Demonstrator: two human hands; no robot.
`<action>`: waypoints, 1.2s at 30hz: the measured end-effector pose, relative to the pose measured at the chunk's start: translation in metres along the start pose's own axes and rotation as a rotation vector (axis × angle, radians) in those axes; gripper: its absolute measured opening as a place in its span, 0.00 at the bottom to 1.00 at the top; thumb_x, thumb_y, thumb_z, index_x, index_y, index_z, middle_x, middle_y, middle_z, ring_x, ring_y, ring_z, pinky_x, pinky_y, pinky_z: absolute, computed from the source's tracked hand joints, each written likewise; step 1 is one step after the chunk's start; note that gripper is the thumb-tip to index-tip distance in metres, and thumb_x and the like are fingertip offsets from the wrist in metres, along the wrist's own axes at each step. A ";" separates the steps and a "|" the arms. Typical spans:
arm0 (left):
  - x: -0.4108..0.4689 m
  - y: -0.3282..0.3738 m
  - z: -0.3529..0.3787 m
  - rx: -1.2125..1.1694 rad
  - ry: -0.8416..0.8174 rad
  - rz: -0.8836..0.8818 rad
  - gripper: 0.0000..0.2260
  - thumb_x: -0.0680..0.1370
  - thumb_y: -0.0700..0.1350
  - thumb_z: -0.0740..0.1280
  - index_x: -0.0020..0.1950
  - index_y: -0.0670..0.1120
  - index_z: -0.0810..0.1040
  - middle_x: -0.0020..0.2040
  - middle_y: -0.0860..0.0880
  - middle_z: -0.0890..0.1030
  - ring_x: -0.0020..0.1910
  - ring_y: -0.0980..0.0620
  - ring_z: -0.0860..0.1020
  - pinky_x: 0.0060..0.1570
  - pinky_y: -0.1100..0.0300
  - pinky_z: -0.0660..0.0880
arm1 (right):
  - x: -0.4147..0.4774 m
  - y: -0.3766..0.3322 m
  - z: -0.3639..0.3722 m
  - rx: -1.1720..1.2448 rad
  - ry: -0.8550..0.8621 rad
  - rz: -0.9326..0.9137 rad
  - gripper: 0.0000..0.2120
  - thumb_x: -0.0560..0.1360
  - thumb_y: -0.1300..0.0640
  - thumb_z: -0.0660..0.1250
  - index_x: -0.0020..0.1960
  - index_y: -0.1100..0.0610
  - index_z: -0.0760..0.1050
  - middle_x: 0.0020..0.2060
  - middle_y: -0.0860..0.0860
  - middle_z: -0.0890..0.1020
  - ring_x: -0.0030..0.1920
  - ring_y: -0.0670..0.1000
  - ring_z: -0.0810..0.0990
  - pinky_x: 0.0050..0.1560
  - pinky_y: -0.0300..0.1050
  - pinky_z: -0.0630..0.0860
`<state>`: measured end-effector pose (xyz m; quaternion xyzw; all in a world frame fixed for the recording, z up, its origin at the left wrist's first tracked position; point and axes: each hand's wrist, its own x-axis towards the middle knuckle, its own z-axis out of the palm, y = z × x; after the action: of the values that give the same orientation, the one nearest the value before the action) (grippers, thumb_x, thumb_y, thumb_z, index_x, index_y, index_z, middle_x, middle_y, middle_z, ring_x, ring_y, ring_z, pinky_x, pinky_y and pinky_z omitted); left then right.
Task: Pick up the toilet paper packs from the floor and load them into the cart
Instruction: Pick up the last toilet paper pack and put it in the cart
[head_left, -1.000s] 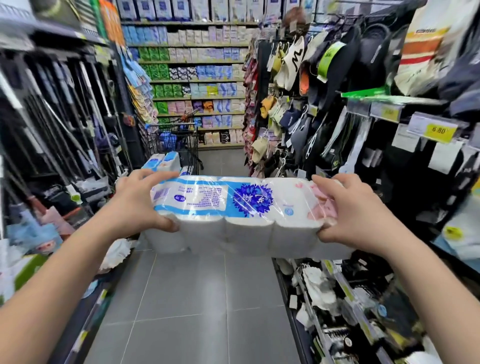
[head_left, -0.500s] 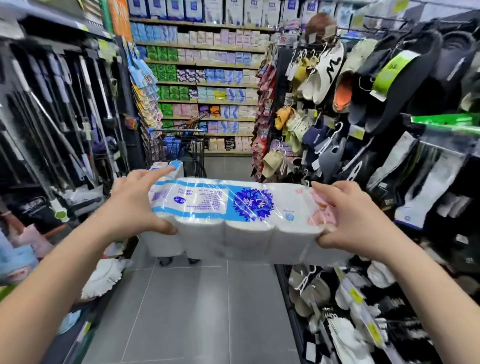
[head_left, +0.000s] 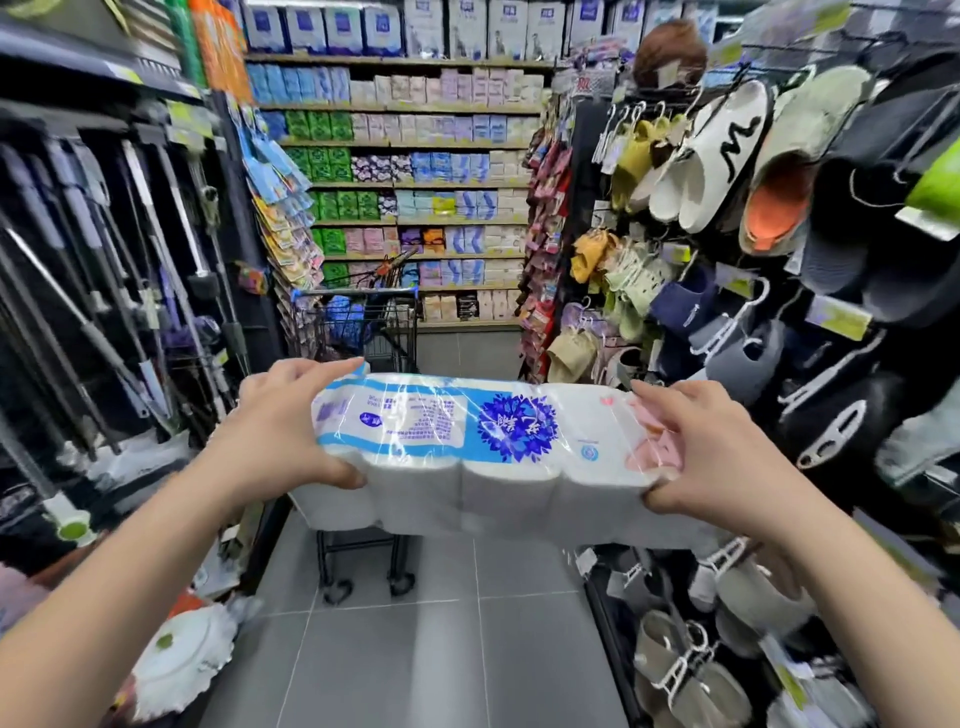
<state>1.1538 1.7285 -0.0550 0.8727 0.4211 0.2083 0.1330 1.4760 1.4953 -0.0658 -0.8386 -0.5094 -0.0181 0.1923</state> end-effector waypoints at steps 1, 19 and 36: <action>0.012 -0.002 0.005 -0.001 0.000 -0.002 0.55 0.56 0.56 0.85 0.78 0.68 0.62 0.68 0.55 0.65 0.70 0.49 0.59 0.69 0.47 0.63 | 0.015 0.004 0.004 0.000 -0.008 -0.004 0.56 0.50 0.41 0.69 0.78 0.40 0.61 0.68 0.49 0.65 0.68 0.56 0.69 0.69 0.53 0.71; 0.266 0.012 0.107 0.062 0.025 -0.164 0.56 0.57 0.56 0.85 0.81 0.57 0.62 0.64 0.58 0.61 0.70 0.49 0.60 0.72 0.51 0.61 | 0.328 0.116 0.065 0.101 -0.072 -0.178 0.54 0.53 0.45 0.75 0.78 0.39 0.62 0.69 0.47 0.66 0.69 0.52 0.70 0.68 0.50 0.72; 0.474 -0.048 0.163 0.045 0.020 -0.276 0.61 0.47 0.68 0.76 0.79 0.57 0.65 0.70 0.53 0.66 0.73 0.46 0.64 0.75 0.47 0.63 | 0.566 0.128 0.144 0.131 -0.121 -0.209 0.56 0.47 0.41 0.72 0.76 0.38 0.64 0.70 0.48 0.67 0.69 0.52 0.70 0.69 0.54 0.72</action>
<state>1.4638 2.1234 -0.0986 0.8071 0.5430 0.1871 0.1365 1.8341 1.9717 -0.1099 -0.7663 -0.6047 0.0459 0.2123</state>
